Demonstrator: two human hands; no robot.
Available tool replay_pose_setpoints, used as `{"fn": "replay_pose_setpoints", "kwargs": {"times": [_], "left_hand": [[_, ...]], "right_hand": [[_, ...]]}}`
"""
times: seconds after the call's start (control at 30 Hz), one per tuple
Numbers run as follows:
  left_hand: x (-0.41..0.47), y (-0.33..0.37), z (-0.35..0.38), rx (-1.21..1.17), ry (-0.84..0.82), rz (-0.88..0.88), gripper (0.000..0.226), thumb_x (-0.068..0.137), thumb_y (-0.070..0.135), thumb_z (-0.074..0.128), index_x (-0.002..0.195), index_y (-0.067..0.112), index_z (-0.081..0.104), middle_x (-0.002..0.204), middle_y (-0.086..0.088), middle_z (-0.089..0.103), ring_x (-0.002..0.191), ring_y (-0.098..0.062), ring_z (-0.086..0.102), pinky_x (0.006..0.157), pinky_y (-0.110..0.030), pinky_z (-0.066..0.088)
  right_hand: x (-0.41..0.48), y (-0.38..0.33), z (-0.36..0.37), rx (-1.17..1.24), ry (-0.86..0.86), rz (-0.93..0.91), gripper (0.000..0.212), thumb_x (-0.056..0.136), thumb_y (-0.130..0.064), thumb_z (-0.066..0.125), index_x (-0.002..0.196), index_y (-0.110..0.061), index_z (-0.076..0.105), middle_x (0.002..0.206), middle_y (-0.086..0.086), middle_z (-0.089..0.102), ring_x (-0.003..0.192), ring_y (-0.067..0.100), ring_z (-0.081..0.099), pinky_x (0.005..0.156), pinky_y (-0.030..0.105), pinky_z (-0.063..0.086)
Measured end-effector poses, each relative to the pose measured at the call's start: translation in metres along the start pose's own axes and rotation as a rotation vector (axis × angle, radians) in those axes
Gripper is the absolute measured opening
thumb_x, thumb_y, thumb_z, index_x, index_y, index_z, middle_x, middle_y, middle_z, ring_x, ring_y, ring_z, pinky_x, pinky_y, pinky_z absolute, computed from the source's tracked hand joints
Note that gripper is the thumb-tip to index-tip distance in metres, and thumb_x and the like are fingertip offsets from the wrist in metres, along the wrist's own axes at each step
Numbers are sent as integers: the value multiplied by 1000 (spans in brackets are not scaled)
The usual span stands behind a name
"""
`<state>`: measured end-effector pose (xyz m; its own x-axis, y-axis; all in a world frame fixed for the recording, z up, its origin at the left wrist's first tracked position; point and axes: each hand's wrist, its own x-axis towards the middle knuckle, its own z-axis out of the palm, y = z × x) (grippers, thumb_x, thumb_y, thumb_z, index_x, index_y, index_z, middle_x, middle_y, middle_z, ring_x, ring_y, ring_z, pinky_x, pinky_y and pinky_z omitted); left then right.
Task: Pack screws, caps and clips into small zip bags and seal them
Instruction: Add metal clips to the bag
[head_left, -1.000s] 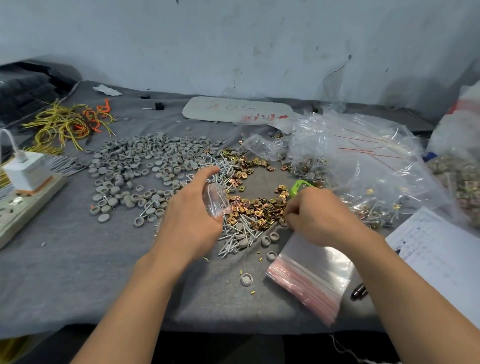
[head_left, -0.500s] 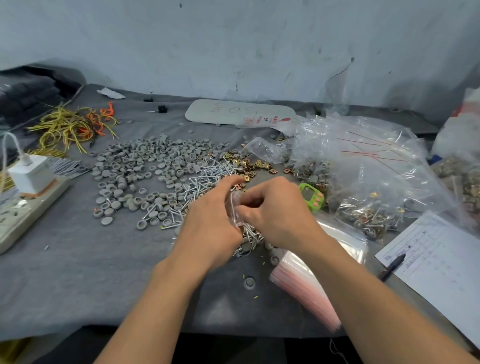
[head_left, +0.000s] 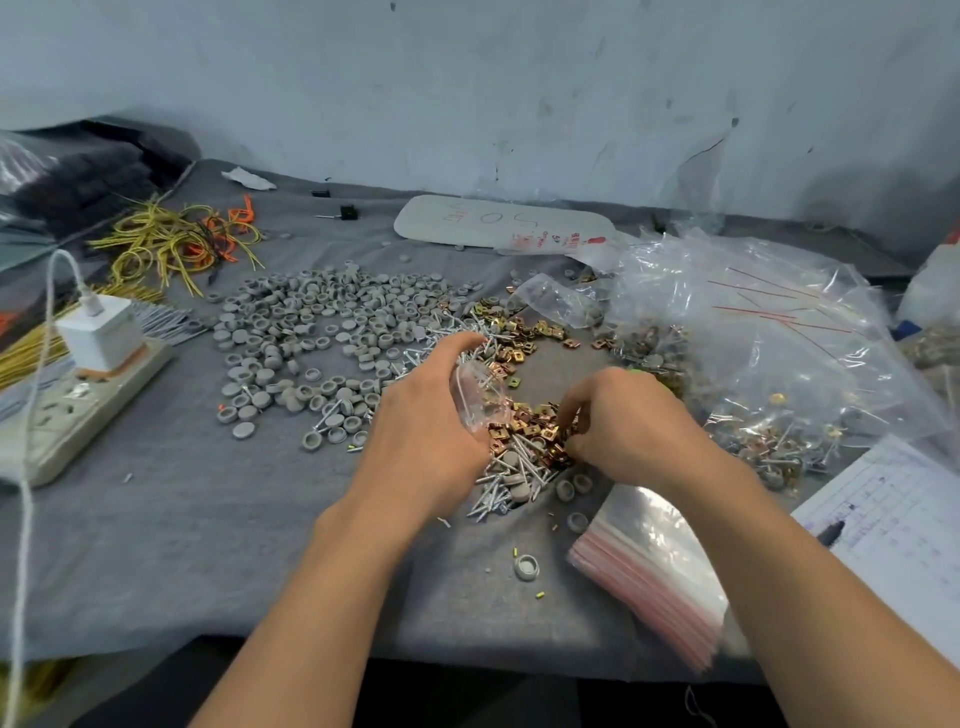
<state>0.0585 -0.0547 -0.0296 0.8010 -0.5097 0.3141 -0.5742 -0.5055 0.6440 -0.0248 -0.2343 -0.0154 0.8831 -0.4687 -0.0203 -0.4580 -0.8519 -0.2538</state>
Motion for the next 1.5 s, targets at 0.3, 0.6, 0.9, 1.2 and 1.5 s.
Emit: {"fn": "replay_pose_setpoints", "kwargs": {"times": [0.3, 0.6, 0.9, 1.2, 1.5], "left_hand": [[-3, -2, -1, 17, -7, -11, 67, 90, 14, 68, 135, 56, 40, 87, 13, 65, 63, -1, 59, 53, -21, 48], [-4, -1, -3, 20, -22, -30, 68, 88, 12, 68, 136, 53, 42, 85, 13, 62, 62, -3, 57, 51, -20, 41], [-9, 6, 2, 7, -73, -36, 85, 74, 8, 77, 137, 53, 41, 98, 11, 66, 85, -17, 63, 78, -37, 53], [-10, 4, 3, 8, -61, -17, 87, 72, 10, 76, 136, 56, 40, 91, 12, 65, 81, -18, 62, 72, -32, 48], [-11, 8, 2, -33, -91, -17, 86, 72, 9, 75, 136, 56, 40, 94, 8, 69, 85, -19, 66, 76, -40, 57]], "right_hand": [[2, 1, 8, -10, 73, -7, 19, 90, -19, 69, 94, -36, 78, 93, 1, 75, 88, 28, 68, 76, 36, 55], [-11, 17, -3, 716, 21, 25, 18, 96, -10, 70, 84, -20, 79, 74, 2, 78, 67, 22, 74, 70, 44, 60], [-19, 3, -9, 1024, -87, -189, 18, 80, 1, 80, 81, -17, 84, 76, 17, 77, 69, 22, 71, 57, 22, 50], [-19, -14, -1, 991, -92, -219, 19, 65, -7, 84, 80, -20, 83, 74, 13, 77, 69, 25, 71, 76, 50, 58], [-14, -29, 10, 1024, -20, -210, 21, 77, -2, 79, 79, -23, 83, 66, 9, 75, 49, 14, 62, 50, 19, 46]]}}
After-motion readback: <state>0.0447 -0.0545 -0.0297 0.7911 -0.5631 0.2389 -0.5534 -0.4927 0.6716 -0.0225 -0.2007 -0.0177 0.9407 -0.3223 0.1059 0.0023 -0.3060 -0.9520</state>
